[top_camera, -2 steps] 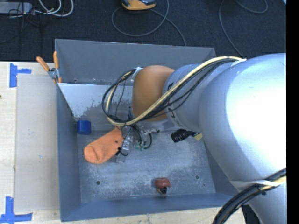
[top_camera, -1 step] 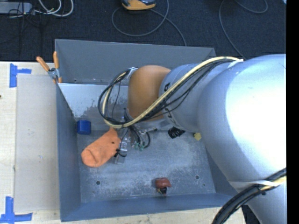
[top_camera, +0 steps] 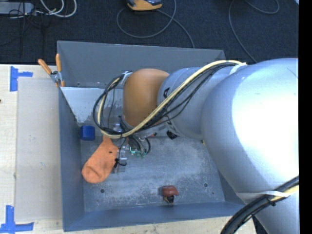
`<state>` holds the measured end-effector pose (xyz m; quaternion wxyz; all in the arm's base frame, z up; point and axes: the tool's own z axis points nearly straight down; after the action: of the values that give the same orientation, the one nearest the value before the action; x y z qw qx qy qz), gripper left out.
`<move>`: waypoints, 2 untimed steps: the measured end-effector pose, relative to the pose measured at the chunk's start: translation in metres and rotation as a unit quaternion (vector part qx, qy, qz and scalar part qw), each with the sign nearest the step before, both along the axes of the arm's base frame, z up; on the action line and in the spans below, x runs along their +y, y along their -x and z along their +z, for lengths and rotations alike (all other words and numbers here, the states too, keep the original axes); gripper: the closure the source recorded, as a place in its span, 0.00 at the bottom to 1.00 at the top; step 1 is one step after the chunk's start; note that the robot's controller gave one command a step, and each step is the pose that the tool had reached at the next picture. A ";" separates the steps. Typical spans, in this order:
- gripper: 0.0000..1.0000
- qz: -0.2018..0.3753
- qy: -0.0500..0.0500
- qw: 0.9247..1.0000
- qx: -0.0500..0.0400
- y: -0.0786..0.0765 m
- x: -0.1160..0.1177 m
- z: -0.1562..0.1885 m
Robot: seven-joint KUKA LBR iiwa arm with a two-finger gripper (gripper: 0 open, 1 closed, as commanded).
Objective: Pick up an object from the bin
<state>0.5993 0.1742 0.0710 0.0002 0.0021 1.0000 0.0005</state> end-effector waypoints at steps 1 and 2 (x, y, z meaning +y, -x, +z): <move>0.00 -0.121 0.000 0.993 0.001 0.002 0.021 -0.001; 0.00 -0.124 0.000 0.992 0.001 0.003 0.028 -0.001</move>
Offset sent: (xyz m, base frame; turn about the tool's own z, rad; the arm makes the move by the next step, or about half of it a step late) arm 0.0000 0.0000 0.0000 0.0000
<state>0.5965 0.2025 0.0697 -0.0007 0.1266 0.9920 0.0004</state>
